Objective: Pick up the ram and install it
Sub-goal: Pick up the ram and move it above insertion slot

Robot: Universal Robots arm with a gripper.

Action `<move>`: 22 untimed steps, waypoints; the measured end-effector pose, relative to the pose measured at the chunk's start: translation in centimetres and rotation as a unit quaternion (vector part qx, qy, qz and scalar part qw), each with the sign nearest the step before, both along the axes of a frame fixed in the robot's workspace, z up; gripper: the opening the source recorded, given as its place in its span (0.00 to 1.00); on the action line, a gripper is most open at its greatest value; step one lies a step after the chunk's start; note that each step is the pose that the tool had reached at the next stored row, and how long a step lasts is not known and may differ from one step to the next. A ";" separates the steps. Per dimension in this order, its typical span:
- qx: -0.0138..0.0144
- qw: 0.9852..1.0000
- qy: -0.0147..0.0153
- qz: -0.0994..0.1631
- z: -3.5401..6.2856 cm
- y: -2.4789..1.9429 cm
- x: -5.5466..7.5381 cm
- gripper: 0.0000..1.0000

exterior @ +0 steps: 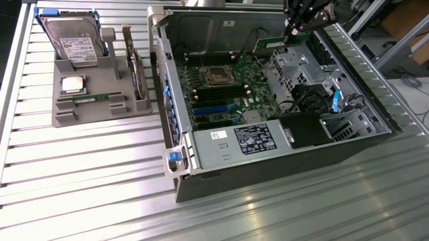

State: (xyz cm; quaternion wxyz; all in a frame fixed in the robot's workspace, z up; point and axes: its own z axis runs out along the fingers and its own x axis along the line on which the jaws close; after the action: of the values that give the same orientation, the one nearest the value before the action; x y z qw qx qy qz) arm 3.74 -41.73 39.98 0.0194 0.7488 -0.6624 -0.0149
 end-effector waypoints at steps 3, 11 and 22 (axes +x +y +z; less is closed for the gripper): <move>0.000 1.000 0.000 0.000 0.00 0.00 0.5 0.14; -0.001 1.000 0.000 0.000 0.00 0.00 1.5 0.14; -0.001 1.000 0.000 0.000 0.00 0.00 2.1 0.14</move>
State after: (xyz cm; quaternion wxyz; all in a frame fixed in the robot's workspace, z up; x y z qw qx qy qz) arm 5.81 -41.73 39.98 0.0204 0.7488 -0.6624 -0.0140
